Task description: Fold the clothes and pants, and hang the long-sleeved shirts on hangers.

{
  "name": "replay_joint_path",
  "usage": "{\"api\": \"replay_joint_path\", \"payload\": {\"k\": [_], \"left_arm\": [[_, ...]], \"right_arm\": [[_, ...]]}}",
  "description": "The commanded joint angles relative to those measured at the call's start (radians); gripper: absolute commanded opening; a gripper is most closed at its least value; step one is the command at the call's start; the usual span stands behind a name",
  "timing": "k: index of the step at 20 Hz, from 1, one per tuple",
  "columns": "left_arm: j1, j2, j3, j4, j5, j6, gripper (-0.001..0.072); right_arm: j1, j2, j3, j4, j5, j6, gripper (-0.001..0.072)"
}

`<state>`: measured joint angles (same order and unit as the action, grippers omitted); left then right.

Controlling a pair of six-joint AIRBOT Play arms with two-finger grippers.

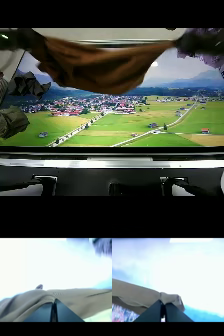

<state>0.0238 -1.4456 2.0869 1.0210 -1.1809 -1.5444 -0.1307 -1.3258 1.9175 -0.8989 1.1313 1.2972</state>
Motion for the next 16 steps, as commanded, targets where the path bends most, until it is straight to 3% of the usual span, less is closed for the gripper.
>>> {"api": "replay_joint_path", "payload": {"k": [1, 5, 8, 12, 16], "left_arm": [[0.035, 0.209, 0.058, 0.159, -0.05, -0.054, 0.0019], [0.037, 0.55, -0.167, 0.321, -0.053, -0.125, 0.0018], [0.037, 0.661, -0.189, 0.409, -0.053, -0.17, 0.0018], [0.037, 0.628, -0.194, 0.393, -0.066, -0.17, 0.0018], [0.037, 0.439, -0.194, 0.312, -0.149, -0.165, 0.0019]], "right_arm": [[0.022, 0.181, 0.21, -0.196, -0.031, 0.104, 0.0022], [0.022, 0.401, 0.21, -0.323, 0.12, 0.21, 0.0023], [0.022, 0.464, 0.21, -0.352, 0.216, 0.279, 0.0023], [0.022, 0.425, 0.208, -0.352, 0.254, 0.331, 0.0023], [0.022, 0.293, 0.137, -0.352, 0.265, 0.388, 0.0023]]}}
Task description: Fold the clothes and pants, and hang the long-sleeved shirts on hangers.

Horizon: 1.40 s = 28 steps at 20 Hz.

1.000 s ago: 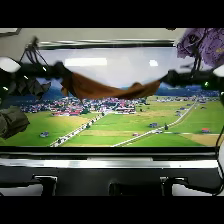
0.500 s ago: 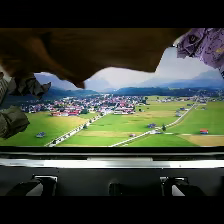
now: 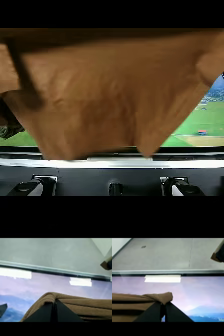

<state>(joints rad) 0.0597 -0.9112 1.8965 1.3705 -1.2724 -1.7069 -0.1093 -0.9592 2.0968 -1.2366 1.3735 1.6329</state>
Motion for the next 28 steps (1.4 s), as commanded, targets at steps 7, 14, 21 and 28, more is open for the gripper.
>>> {"api": "replay_joint_path", "payload": {"k": [7, 14, 21, 28], "left_arm": [[-0.048, -0.674, -0.004, -0.062, -0.103, 0.008, 0.0021], [-0.087, -1.079, -0.003, -0.321, 0.231, 0.128, 0.0021], [-0.051, -1.098, 0.038, -0.401, 0.163, 0.136, 0.0578], [0.155, -0.846, 0.078, -0.354, -0.082, 0.137, 0.0614]], "right_arm": [[0.001, -0.583, -0.202, 0.038, 0.006, -0.003, 0.0024], [0.008, -0.999, -0.202, 0.244, -0.323, -0.055, 0.0025], [0.063, -1.028, -0.202, 0.286, -0.27, -0.055, 0.0374], [-0.087, -0.783, -0.257, 0.259, 0.119, -0.288, 0.0384]]}}
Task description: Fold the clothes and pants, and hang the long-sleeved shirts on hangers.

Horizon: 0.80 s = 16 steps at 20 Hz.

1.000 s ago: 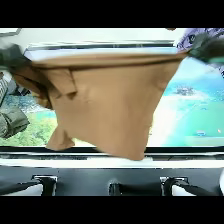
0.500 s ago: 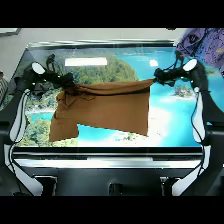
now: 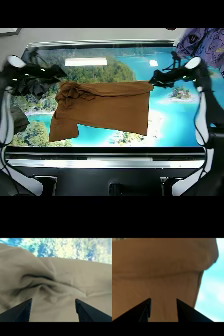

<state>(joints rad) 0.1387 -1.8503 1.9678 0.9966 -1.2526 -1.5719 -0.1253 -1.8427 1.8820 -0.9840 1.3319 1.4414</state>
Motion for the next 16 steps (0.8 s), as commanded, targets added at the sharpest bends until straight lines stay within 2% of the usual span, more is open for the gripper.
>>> {"api": "replay_joint_path", "payload": {"k": [1, 3, 4, 7, 9, 13, 16], "left_arm": [[0.097, 0.123, 0.002, 0.039, -0.13, 0.002, 0.0613], [0.127, 0.19, -0.062, 0.09, -0.17, 0.002, 0.0613], [0.138, 0.231, -0.131, 0.117, -0.172, 0.002, 0.0613], [0.154, 0.352, -0.384, 0.134, -0.111, 0.002, 0.0613], [0.159, 0.404, -0.512, 0.134, -0.069, 0.002, 0.0613], [0.159, 0.41, -0.57, 0.137, -0.056, 0.002, 0.0613], [0.159, 0.411, -0.57, 0.138, -0.031, 0.001, 0.0613]], "right_arm": [[-0.111, 0.154, -0.114, 0.04, 0.164, -0.133, 0.0383], [-0.19, 0.279, -0.343, 0.058, 0.145, -0.154, 0.0387], [-0.223, 0.346, -0.486, 0.061, 0.126, -0.164, 0.0432], [-0.251, 0.496, -0.864, 0.077, 0.043, -0.205, 0.0482], [-0.249, 0.535, -1.04, 0.151, -0.014, -0.254, 0.0482], [-0.249, 0.534, -1.239, 0.323, -0.155, -0.339, 0.0482], [-0.249, 0.534, -1.305, 0.393, -0.214, -0.386, 0.0482]]}}
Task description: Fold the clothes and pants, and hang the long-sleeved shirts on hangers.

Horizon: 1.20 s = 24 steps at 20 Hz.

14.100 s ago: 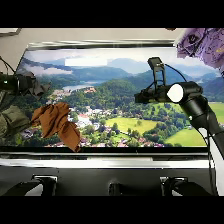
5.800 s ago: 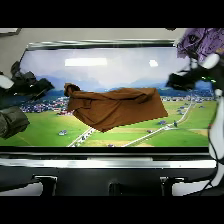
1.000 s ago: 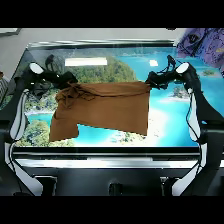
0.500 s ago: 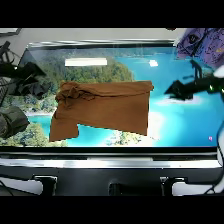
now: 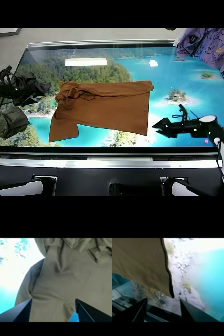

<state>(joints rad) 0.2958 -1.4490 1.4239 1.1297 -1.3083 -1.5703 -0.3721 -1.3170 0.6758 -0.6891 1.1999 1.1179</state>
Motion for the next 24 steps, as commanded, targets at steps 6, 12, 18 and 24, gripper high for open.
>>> {"api": "replay_joint_path", "payload": {"k": [6, 12, 18, 24], "left_arm": [[0.002, 0.01, -0.026, 0.005, 0.027, 0.0, 0.0613], [0.002, 0.01, -0.026, 0.009, 0.026, 0.0, 0.0614], [0.018, 0.01, -0.033, 0.016, -0.013, -0.008, 0.0613], [0.216, 0.029, -0.32, -0.16, 0.069, 0.212, 0.0613]], "right_arm": [[-0.002, 0.009, -0.108, 0.121, -0.116, -0.09, 0.0482], [0.193, -0.06, -0.108, 0.124, -0.239, -0.025, 0.0485], [0.282, -0.105, -0.095, 0.193, -0.266, -0.06, 0.0042], [0.282, -0.032, 0.035, 0.0, -0.235, 0.084, 0.0026]]}}
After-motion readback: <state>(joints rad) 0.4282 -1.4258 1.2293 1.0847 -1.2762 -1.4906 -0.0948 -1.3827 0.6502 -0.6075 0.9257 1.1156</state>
